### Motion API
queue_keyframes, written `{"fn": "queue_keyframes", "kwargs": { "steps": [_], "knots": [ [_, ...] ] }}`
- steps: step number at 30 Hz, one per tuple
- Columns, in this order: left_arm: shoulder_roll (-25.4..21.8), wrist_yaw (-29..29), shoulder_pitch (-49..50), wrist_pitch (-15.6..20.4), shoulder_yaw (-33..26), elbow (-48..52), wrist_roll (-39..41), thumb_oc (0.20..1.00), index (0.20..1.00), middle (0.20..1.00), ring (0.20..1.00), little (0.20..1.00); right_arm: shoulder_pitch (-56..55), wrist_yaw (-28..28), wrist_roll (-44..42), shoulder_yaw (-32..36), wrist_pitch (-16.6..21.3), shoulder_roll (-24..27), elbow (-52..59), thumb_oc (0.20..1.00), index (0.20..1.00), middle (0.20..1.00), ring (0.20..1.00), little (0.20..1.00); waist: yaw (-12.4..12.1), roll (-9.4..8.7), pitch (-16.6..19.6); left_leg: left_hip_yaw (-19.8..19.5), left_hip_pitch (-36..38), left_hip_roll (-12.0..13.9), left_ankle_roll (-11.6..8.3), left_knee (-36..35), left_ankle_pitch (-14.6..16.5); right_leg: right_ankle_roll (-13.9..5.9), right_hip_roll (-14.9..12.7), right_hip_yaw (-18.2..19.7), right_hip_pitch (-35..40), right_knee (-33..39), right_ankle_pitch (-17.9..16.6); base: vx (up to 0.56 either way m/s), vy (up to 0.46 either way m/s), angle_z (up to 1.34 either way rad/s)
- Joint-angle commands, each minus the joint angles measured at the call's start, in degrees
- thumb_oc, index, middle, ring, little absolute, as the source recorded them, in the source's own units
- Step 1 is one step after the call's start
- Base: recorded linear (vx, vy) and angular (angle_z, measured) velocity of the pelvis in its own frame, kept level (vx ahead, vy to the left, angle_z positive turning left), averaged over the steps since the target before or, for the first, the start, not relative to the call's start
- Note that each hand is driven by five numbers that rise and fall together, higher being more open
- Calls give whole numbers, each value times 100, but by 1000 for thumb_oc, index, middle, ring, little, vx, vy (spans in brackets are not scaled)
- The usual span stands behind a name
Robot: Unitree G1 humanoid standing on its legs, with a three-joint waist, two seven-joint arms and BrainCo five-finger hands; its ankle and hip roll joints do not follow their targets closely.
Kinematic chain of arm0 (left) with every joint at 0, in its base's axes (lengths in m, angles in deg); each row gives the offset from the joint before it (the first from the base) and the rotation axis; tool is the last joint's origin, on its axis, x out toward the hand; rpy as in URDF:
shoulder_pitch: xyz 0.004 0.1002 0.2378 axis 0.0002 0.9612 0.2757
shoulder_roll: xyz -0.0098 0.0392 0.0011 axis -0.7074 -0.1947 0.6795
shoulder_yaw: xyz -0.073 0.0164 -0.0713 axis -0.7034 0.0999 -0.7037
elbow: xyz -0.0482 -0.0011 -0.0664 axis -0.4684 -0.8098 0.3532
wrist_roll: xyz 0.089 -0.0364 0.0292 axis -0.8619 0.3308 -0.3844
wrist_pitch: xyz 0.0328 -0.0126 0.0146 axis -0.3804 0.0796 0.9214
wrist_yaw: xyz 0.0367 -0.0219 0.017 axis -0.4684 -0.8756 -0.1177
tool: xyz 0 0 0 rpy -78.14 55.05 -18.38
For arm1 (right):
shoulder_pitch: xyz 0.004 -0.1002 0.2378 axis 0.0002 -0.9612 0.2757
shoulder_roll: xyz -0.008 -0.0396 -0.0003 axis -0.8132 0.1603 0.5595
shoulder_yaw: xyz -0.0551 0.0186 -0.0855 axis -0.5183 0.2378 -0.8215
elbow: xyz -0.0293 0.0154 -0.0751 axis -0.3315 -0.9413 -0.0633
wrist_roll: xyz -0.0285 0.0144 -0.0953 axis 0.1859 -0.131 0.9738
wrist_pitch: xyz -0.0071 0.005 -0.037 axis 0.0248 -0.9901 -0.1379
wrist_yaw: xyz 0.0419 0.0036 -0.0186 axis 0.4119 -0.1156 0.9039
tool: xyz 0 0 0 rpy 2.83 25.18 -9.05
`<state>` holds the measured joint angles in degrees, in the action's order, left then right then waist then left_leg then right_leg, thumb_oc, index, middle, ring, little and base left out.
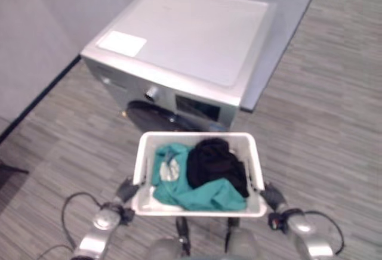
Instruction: Grab the laundry basket,head to the washer,open it,put in the laundry and shut it.
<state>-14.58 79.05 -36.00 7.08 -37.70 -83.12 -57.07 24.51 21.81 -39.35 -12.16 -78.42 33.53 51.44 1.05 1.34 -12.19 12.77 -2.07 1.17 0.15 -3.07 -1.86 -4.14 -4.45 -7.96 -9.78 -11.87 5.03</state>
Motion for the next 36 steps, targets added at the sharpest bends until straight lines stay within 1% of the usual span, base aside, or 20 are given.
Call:
{"fn": "queue_keyframes", "kwargs": {
  "steps": [1, 5, 7, 10, 11, 13, 15, 19, 20, 21, 22, 23, 24, 25, 27, 28, 29, 30, 31, 36],
  "knots": [
    [-57, -9, -575, 476, -382, 210, 801, 200, 200, 200, 200, 200, -100, 145, -723, 268, 500, 27, 320, 200, 200, 200, 200, 200, 60, -186, 216, -412, -561, -283, 182, 1254, 761, 188, 525, 700, 378, 251, 137, -21, 28, 73],
    [124, -118, -813, 529, -271, 232, 880, 200, 200, 200, 200, 200, 31, 88, -729, 187, 510, 157, 242, 200, 200, 200, 200, 200, 48, -194, -62, -449, -1229, -79, -134, 2497, 684, 353, 359, 584, 504, 238, 211, -69, 58, 57],
    [158, -152, -890, 531, -245, 211, 946, 200, 200, 200, 200, 200, 65, 23, -716, 255, 490, 219, 238, 200, 200, 200, 200, 200, 34, -194, -30, -528, -1366, 355, -176, 2451, 524, 295, 213, 529, 618, 343, 265, 41, 152, 30],
    [110, -188, -779, 537, -196, 268, 1012, 200, 200, 200, 200, 200, 40, 31, -821, 253, 539, 248, 244, 200, 200, 200, 200, 200, -48, -139, 127, -1287, -1178, 798, -304, 1530, 35, 174, 113, 633, 776, 471, 317, 240, 319, 13],
    [86, -225, -715, 528, -193, 296, 1039, 200, 200, 200, 200, 200, 116, 8, -828, 252, 550, 342, 253, 200, 200, 200, 200, 200, -120, -98, 174, -2012, -1184, 1190, -452, 1097, -358, 106, 19, 860, 861, 362, 471, 250, 366, -14],
    [68, -193, -619, 523, -185, 333, 1064, 200, 200, 200, 200, 200, 141, 42, -898, 255, 554, 390, 283, 200, 200, 200, 200, 200, -136, -31, 276, -2568, -1106, 1446, -511, 734, -546, 55, 10, 1118, 902, 269, 604, 268, 380, -29],
    [80, -175, -547, 524, -162, 310, 1031, 200, 200, 200, 200, 200, 149, 29, -924, 264, 583, 399, 294, 200, 200, 200, 200, 200, -123, 17, 305, -2715, -1054, 1602, -567, 608, -656, 21, -39, 1210, 952, 149, 710, 252, 412, -63],
    [77, -131, -621, 519, -30, 262, 948, 200, 200, 200, 200, 200, 155, -65, -921, 316, 548, 281, 388, 200, 200, 200, 200, 200, -67, 138, 437, -2342, -980, 1840, -763, 625, -534, -289, -598, 1342, 1200, 75, 790, 303, 610, -30],
    [65, -114, -777, 530, 90, 268, 953, 200, 200, 200, 200, 200, 148, -151, -893, 441, 557, 155, 407, 200, 200, 200, 200, 200, -43, 183, 497, -2204, -1091, 1518, -832, 851, -277, -532, -1114, 1279, 1242, 164, 248, 264, 590, -12],
    [62, -115, -784, 532, 96, 263, 954, 200, 200, 200, 200, 200, 147, -152, -891, 446, 555, 149, 409, 200, 200, 200, 200, 200, -49, 151, 511, -2193, -1131, 1468, -808, 918, -239, -558, -1165, 1280, 1249, 210, 225, 248, 757, -9],
    [-74, -124, -838, 569, 78, 405, 886, 200, 200, 200, 200, 200, 288, -213, -763, 473, 531, 58, 272, 200, 200, 200, 200, 200, -36, 132, 477, -1847, -1120, 1232, -761, 1230, 66, -564, -1616, 1127, 1029, 167, -704, 84, 355, 14],
    [-81, -123, -842, 567, 76, 407, 886, 200, 200, 200, 200, 200, 297, -214, -760, 473, 532, 50, 267, 200, 200, 200, 200, 200, -67, 107, 481, -1806, -1131, 1215, -744, 1267, 93, -579, -1641, 1164, 1017, 197, -728, 78, 507, 6],
    [-228, -139, -830, 594, 7, 568, 823, 200, 200, 200, 200, 200, 399, -264, -712, 452, 549, 6, 201, 200, 200, 200, 200, 200, -146, 134, 440, -1500, -1034, 1204, -679, 1272, 221, -479, -1822, 799, 819, 163, -988, 5, 490, -31],
    [-482, -116, -731, 622, -220, 946, 703, 200, 200, 200, 200, 200, 458, -251, -573, 342, 566, -24, 85, 200, 200, 200, 200, 200, -264, 201, 414, -1009, -819, 1154, -554, 1149, 360, -442, -1966, -136, 556, 94, -1141, 22, 666, -88],
    [-667, -96, -621, 637, -444, 1296, 567, 200, 200, 200, 200, 200, 384, -221, -556, 311, 512, -77, 143, 200, 200, 200, 200, 200, -187, 211, 428, -815, -669, 915, -382, 969, 364, -360, -1447, -278, 432, 30, -695, 47, 476, -184],
    [-669, -94, -613, 632, -452, 1306, 566, 200, 200, 200, 200, 200, 383, -222, -556, 308, 510, -78, 147, 200, 200, 200, 200, 200, -188, 208, 434, -810, -674, 914, -380, 955, 342, -354, -1446, -272, 418, 34, -709, 34, 368, -118],
    [-723, -58, -531, 651, -615, 1353, 522, 200, 200, 200, 200, 200, 367, -140, -550, 248, 536, -45, 147, 200, 200, 200, 200, 200, -243, 236, 404, -618, -528, 712, -260, 820, 385, -295, -959, -537, 400, -61, -224, -3, 234, 6],
    [-723, -56, -528, 648, -622, 1358, 521, 200, 200, 200, 200, 200, 372, -140, -550, 245, 538, -46, 144, 200, 200, 200, 200, 200, -238, 236, 409, -619, -535, 712, -259, 797, 353, -288, -956, -542, 394, -41, -247, 62, 383, 1],
    [-688, -8, -427, 602, -719, 1393, 517, 200, 200, 200, 200, 200, 368, -36, -583, 154, 509, -90, 114, 200, 200, 200, 200, 200, -253, 208, 412, -513, -371, 543, -172, 700, 386, -151, -499, -732, 468, -49, 126, 43, 146, -37],
    [-406, 55, -361, 552, -638, 1180, 527, 200, 200, 200, 200, 200, 174, 187, -707, -38, 405, -117, 214, 200, 200, 200, 200, 200, -162, 62, 364, -341, 64, 199, -58, 417, 487, 34, 257, -471, 344, 481, 55, 119, 99, -47]
  ]
}}
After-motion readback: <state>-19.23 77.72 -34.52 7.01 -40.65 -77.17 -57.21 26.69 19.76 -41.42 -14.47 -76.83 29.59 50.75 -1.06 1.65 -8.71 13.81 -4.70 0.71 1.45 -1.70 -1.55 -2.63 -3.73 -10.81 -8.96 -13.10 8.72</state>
